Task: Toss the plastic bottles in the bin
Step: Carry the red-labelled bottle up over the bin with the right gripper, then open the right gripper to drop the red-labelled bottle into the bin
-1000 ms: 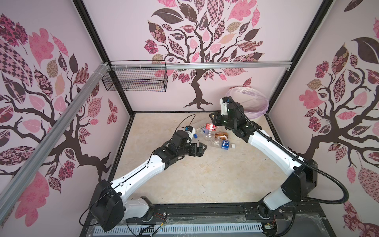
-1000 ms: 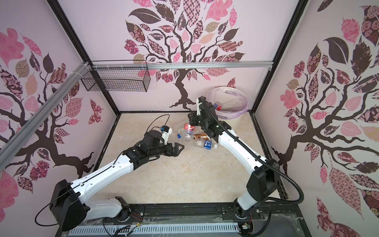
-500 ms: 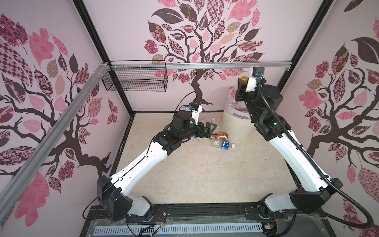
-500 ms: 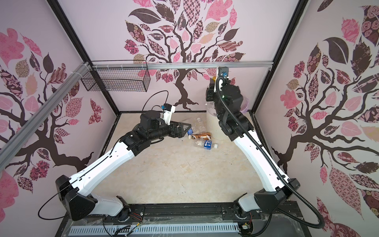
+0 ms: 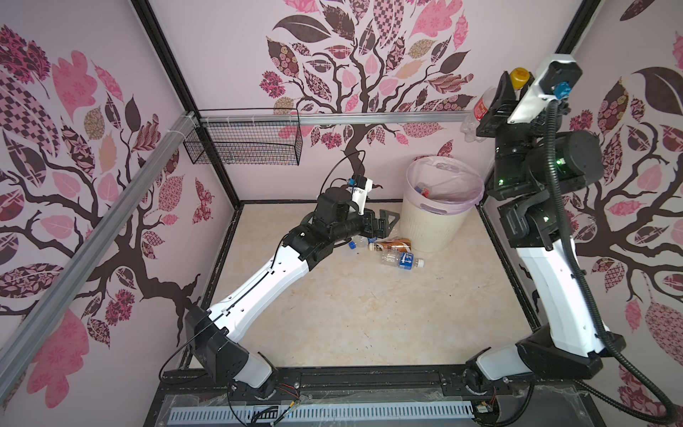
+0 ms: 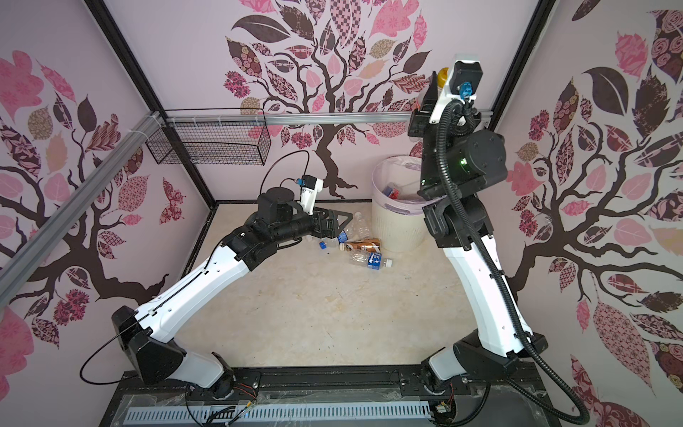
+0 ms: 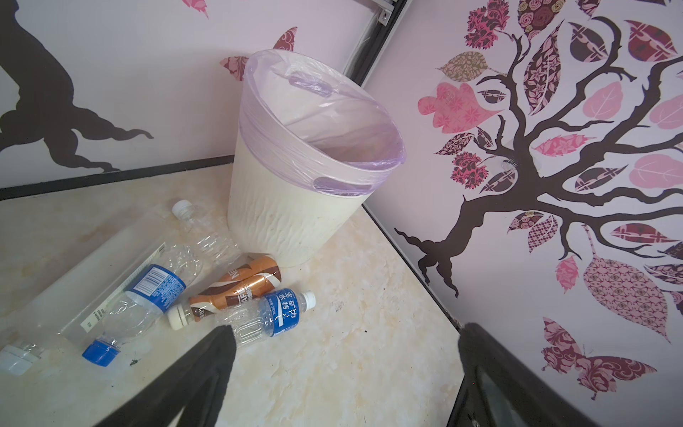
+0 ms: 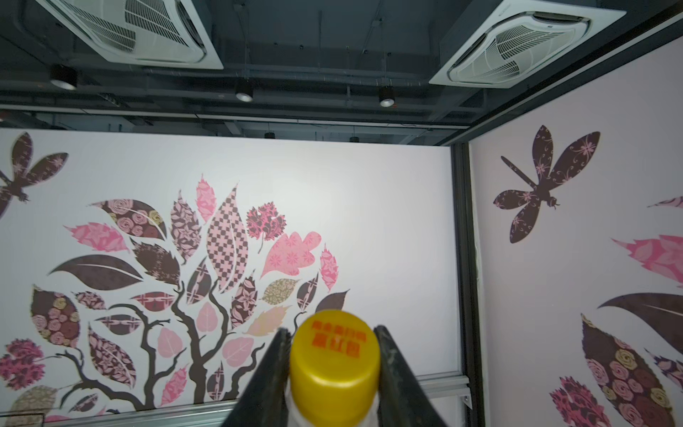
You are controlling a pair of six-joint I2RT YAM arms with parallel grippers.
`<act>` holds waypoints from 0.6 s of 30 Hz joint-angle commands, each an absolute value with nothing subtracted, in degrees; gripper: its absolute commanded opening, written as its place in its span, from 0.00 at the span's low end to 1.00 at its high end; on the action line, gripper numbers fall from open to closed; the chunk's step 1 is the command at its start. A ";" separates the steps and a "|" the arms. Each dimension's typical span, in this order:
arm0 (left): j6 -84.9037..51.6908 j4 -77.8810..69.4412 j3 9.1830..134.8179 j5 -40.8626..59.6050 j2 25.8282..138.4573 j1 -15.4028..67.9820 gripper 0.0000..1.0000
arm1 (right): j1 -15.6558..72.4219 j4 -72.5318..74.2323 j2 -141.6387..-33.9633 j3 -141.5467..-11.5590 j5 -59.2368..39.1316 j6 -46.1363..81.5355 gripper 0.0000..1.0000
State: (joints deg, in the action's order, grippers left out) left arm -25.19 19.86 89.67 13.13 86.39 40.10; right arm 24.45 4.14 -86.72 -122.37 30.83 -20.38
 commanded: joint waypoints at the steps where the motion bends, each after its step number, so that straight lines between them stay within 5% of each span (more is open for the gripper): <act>1: -24.77 19.85 89.93 13.71 86.06 40.27 0.98 | 18.70 -8.32 -94.47 -121.52 34.46 -10.46 0.30; 4: -24.87 19.79 88.06 13.68 84.54 40.24 0.98 | 17.85 -17.68 -99.28 -122.95 38.57 -6.47 0.80; 6: -24.93 20.01 86.62 13.38 83.40 40.33 0.98 | 17.76 -20.63 -100.02 -122.45 38.52 -4.76 0.99; 18: -25.57 20.29 81.98 12.13 79.97 40.34 0.98 | 17.84 -25.19 -98.48 -127.00 34.31 -0.80 0.99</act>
